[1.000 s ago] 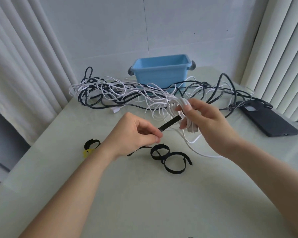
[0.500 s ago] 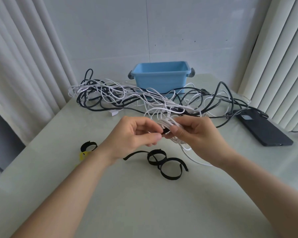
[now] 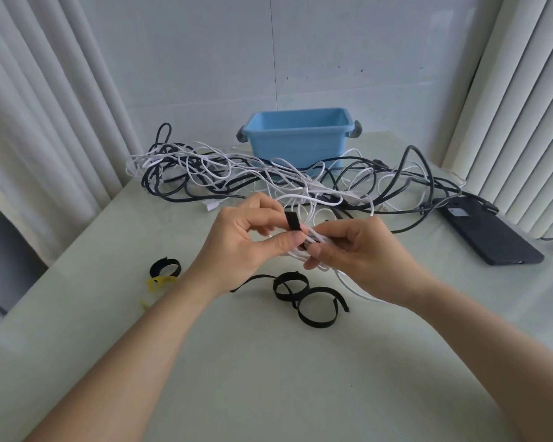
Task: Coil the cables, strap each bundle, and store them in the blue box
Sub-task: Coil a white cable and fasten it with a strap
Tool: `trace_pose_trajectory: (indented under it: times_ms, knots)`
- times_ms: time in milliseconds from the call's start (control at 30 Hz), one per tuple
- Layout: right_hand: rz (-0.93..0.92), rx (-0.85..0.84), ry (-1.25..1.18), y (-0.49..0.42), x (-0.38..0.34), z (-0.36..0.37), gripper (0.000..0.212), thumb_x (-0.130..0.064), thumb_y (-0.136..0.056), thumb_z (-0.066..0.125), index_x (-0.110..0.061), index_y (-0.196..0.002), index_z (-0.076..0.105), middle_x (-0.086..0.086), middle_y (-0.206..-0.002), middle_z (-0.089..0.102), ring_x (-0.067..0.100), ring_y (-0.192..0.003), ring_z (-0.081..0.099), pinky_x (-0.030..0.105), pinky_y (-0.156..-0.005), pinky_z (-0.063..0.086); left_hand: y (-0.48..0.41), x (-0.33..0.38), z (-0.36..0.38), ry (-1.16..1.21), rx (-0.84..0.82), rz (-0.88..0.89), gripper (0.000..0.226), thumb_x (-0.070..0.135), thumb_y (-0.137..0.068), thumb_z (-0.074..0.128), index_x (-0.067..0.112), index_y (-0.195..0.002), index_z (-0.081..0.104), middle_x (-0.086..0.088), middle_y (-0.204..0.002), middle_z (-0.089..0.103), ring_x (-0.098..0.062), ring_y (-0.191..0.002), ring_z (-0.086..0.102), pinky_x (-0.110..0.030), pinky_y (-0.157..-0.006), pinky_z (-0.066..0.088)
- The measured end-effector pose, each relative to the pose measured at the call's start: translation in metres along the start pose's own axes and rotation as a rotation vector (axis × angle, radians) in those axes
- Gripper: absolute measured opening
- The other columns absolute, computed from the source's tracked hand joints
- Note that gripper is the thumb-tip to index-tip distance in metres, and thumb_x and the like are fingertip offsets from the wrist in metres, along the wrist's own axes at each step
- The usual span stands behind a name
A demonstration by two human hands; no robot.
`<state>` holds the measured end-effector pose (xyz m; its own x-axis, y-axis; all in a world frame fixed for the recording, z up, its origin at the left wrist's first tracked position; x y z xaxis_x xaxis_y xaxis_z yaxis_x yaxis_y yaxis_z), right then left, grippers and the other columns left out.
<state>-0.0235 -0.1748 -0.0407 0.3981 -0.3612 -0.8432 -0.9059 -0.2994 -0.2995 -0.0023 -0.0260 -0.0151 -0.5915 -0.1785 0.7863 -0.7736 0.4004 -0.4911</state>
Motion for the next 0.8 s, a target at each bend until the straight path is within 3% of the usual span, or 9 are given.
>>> trace_pose_trajectory:
  times_ms: [100, 200, 267, 367, 433, 467, 567, 700, 800]
  knots:
    - [-0.009, -0.058, 0.029, 0.001, -0.003, 0.007, 0.010, -0.019, -0.096, 0.066, -0.014, -0.099, 0.074, 0.002, -0.076, 0.073, 0.027, -0.078, 0.067, 0.045, -0.078, 0.053, 0.000, -0.003, 0.007, 0.029, -0.043, -0.027, 0.016, 0.026, -0.081, 0.075, 0.019, -0.096, 0.077, 0.000, -0.106, 0.071, -0.013, -0.103, 0.068, -0.025, -0.093, 0.050]
    - [-0.016, -0.072, 0.053, 0.003, -0.006, 0.008, 0.007, -0.017, -0.095, 0.066, -0.018, -0.094, 0.073, 0.009, -0.073, 0.064, 0.027, -0.072, 0.057, 0.039, -0.075, 0.049, 0.001, -0.007, 0.017, 0.064, -0.102, -0.091, 0.017, 0.026, -0.083, 0.071, 0.015, -0.096, 0.070, 0.003, -0.093, 0.075, -0.011, -0.089, 0.072, -0.023, -0.085, 0.054]
    - [-0.014, -0.060, 0.062, 0.002, -0.007, 0.008, 0.009, -0.015, -0.095, 0.066, -0.018, -0.100, 0.072, 0.006, -0.075, 0.066, 0.026, -0.074, 0.060, 0.038, -0.076, 0.050, 0.002, -0.008, 0.020, 0.064, -0.119, -0.116, 0.016, 0.029, -0.084, 0.069, 0.017, -0.094, 0.067, 0.008, -0.085, 0.072, -0.009, -0.081, 0.070, -0.022, -0.077, 0.054]
    - [-0.015, -0.019, -0.012, 0.001, -0.007, 0.006, 0.020, -0.008, -0.093, 0.067, -0.016, -0.111, 0.063, 0.003, -0.083, 0.072, 0.020, -0.076, 0.069, 0.037, -0.078, 0.057, 0.003, -0.010, 0.018, 0.076, -0.104, -0.115, 0.012, 0.030, -0.087, 0.071, 0.021, -0.093, 0.067, 0.001, -0.084, 0.072, -0.021, -0.077, 0.070, -0.038, -0.072, 0.059]
    - [0.009, 0.036, -0.098, 0.001, -0.005, 0.001, 0.030, -0.004, -0.091, 0.068, -0.016, -0.113, 0.052, 0.006, -0.078, 0.073, 0.019, -0.073, 0.070, 0.030, -0.071, 0.056, 0.003, -0.012, 0.017, 0.094, -0.081, -0.110, 0.013, 0.029, -0.087, 0.075, 0.019, -0.094, 0.069, -0.010, -0.088, 0.072, -0.039, -0.080, 0.066, -0.053, -0.072, 0.057]
    - [0.024, 0.064, -0.135, 0.002, -0.004, -0.001, 0.034, -0.003, -0.089, 0.070, -0.015, -0.113, 0.048, 0.006, -0.076, 0.073, 0.018, -0.071, 0.070, 0.026, -0.068, 0.054, 0.002, -0.013, 0.017, 0.109, -0.070, -0.113, 0.014, 0.028, -0.085, 0.075, 0.018, -0.093, 0.070, -0.011, -0.089, 0.072, -0.041, -0.080, 0.065, -0.053, -0.073, 0.056]
    - [0.073, 0.151, -0.218, 0.003, 0.000, -0.007, 0.040, -0.005, -0.082, 0.078, -0.012, -0.106, 0.047, 0.010, -0.076, 0.075, 0.020, -0.070, 0.073, 0.024, -0.065, 0.053, 0.002, -0.012, 0.016, 0.149, -0.042, -0.119, 0.015, 0.027, -0.080, 0.077, 0.018, -0.089, 0.070, 0.000, -0.082, 0.073, -0.017, -0.075, 0.067, -0.030, -0.075, 0.056]
    - [0.088, 0.207, -0.313, 0.004, 0.002, -0.009, 0.037, -0.020, -0.066, 0.082, -0.007, -0.090, 0.058, 0.014, -0.076, 0.075, 0.035, -0.075, 0.074, 0.049, -0.075, 0.056, 0.002, -0.014, 0.013, 0.203, 0.008, -0.132, 0.015, 0.023, -0.075, 0.077, 0.015, -0.086, 0.072, 0.005, -0.079, 0.073, -0.012, -0.074, 0.067, -0.026, -0.074, 0.055]
    - [0.069, 0.256, -0.423, 0.005, 0.003, -0.012, 0.031, -0.014, -0.065, 0.082, -0.001, -0.088, 0.067, 0.015, -0.078, 0.075, 0.026, -0.071, 0.074, 0.035, -0.070, 0.059, 0.002, -0.013, 0.012, 0.232, 0.031, -0.137, 0.015, 0.022, -0.075, 0.077, 0.014, -0.087, 0.073, 0.005, -0.078, 0.074, -0.012, -0.075, 0.069, -0.024, -0.075, 0.054]
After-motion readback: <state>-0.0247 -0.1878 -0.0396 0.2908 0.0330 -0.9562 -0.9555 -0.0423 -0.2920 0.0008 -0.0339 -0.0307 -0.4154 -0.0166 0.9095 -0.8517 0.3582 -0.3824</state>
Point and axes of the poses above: each hand's wrist, its own y-axis away from the middle knuckle, its own z-axis out of the palm, x = y × z, the point moved 9 cm from there along -y, towards the middle knuckle
